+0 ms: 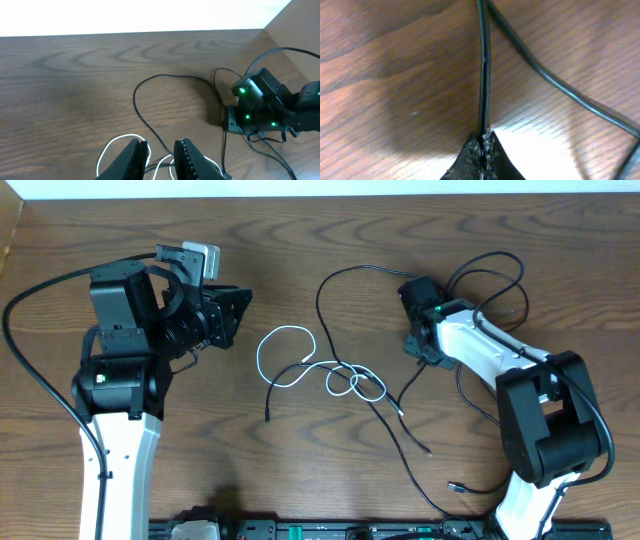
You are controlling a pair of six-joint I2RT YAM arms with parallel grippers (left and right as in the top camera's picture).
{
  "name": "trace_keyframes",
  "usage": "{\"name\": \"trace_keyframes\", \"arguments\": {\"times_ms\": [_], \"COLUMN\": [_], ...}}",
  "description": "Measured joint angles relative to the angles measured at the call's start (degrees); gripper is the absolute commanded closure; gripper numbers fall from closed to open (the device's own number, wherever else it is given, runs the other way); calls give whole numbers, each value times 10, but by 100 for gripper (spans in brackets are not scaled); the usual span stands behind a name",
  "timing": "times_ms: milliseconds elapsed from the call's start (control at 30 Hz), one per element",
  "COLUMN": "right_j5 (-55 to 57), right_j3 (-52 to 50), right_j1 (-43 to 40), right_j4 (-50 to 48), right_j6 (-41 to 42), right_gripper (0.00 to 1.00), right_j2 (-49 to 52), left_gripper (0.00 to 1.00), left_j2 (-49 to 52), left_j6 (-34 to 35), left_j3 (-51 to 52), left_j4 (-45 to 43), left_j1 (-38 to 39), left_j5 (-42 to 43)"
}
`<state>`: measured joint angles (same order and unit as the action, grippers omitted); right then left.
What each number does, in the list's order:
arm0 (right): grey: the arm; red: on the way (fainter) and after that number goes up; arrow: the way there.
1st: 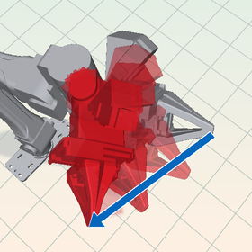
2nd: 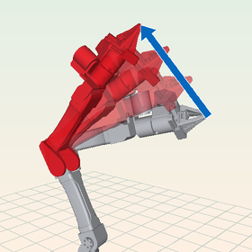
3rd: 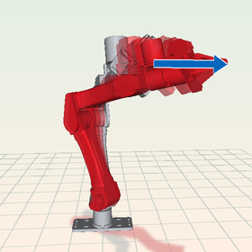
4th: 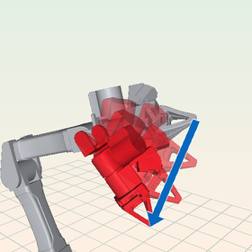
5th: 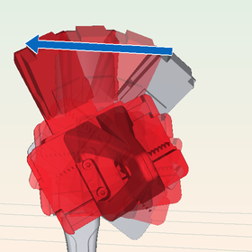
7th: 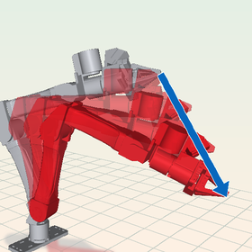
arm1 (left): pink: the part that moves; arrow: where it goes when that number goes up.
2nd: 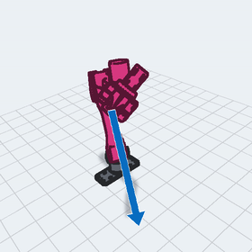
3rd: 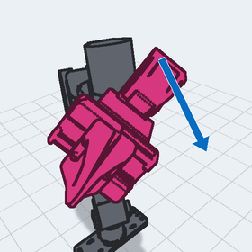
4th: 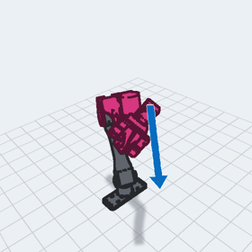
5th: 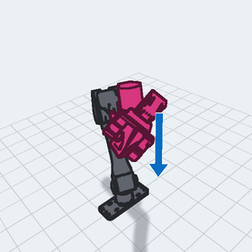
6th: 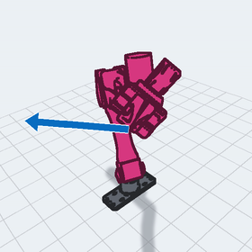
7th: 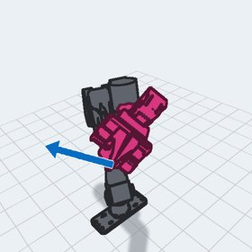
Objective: Untangle cables
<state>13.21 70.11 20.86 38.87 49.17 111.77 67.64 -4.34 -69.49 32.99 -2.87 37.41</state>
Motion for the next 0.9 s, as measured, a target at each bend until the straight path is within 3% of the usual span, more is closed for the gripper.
{"name": "trace_keyframes", "arguments": {"times_ms": [167, 500, 900], "right_j5": [-52, -61, -39], "right_j3": [37, 257, 457], "right_j1": [0, -40, -252], "right_j4": [30, 155, 311], "right_j6": [-49, -123, -184], "right_gripper": [99, 99, 99], "right_j2": [-57, -261, -269], "left_gripper": [76, 76, 76], "left_j2": [0, 0, 0], "left_j6": [0, 0, 0], "left_j3": [0, 0, 0], "left_j4": [1, 14, 15], "left_j1": [0, 0, 0], "left_j5": [0, 0, 0]}}
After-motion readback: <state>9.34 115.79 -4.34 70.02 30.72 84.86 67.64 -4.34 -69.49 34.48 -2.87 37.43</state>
